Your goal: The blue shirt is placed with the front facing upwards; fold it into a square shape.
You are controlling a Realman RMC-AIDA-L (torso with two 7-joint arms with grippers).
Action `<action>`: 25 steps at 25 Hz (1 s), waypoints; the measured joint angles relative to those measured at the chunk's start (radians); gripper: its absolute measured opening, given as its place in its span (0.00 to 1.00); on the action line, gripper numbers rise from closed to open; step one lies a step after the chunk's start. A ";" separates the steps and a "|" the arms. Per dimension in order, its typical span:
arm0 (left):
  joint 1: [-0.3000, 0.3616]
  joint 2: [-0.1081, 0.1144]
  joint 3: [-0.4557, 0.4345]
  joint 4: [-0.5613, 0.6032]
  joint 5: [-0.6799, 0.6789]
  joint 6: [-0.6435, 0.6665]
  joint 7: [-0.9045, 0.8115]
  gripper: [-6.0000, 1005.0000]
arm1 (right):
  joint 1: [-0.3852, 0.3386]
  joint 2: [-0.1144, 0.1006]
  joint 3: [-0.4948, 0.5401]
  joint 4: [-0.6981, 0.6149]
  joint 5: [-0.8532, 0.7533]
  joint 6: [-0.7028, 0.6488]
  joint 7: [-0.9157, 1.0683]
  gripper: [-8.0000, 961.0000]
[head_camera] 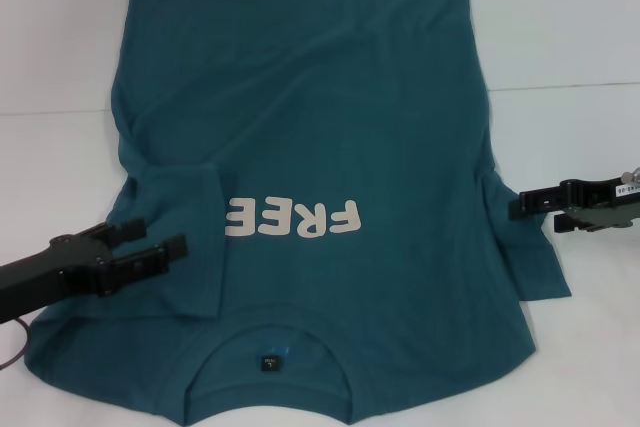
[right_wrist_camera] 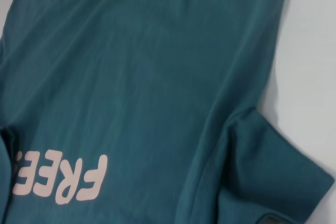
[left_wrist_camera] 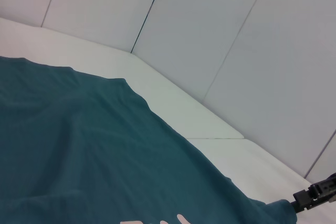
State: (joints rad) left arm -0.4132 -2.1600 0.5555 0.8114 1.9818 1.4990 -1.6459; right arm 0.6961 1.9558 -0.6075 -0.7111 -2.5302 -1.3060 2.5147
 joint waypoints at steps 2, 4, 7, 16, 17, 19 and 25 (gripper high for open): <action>0.000 0.000 0.001 0.000 0.000 0.002 0.000 0.89 | 0.002 0.000 0.000 0.007 0.002 0.009 -0.001 0.94; 0.000 0.000 0.001 0.000 0.000 0.003 0.000 0.89 | 0.003 0.000 0.000 0.017 0.005 0.025 -0.002 0.94; 0.001 0.000 0.001 0.000 0.000 0.004 0.000 0.89 | 0.006 0.002 0.000 0.036 0.007 0.042 -0.005 0.94; 0.002 0.000 0.002 0.000 0.000 0.000 0.001 0.89 | 0.021 0.014 0.000 0.068 0.007 0.078 -0.008 0.94; 0.002 0.000 0.002 -0.001 0.000 -0.001 0.002 0.89 | 0.024 0.014 0.000 0.076 0.007 0.083 -0.009 0.94; 0.002 -0.001 0.002 -0.002 0.000 -0.001 0.004 0.89 | 0.029 0.017 0.000 0.086 0.007 0.090 -0.009 0.94; 0.002 0.001 -0.001 -0.006 0.000 0.002 0.010 0.89 | 0.040 0.024 0.000 0.089 0.007 0.091 -0.006 0.93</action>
State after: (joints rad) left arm -0.4111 -2.1594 0.5542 0.8052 1.9818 1.5007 -1.6355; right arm 0.7360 1.9794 -0.6075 -0.6223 -2.5233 -1.2147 2.5092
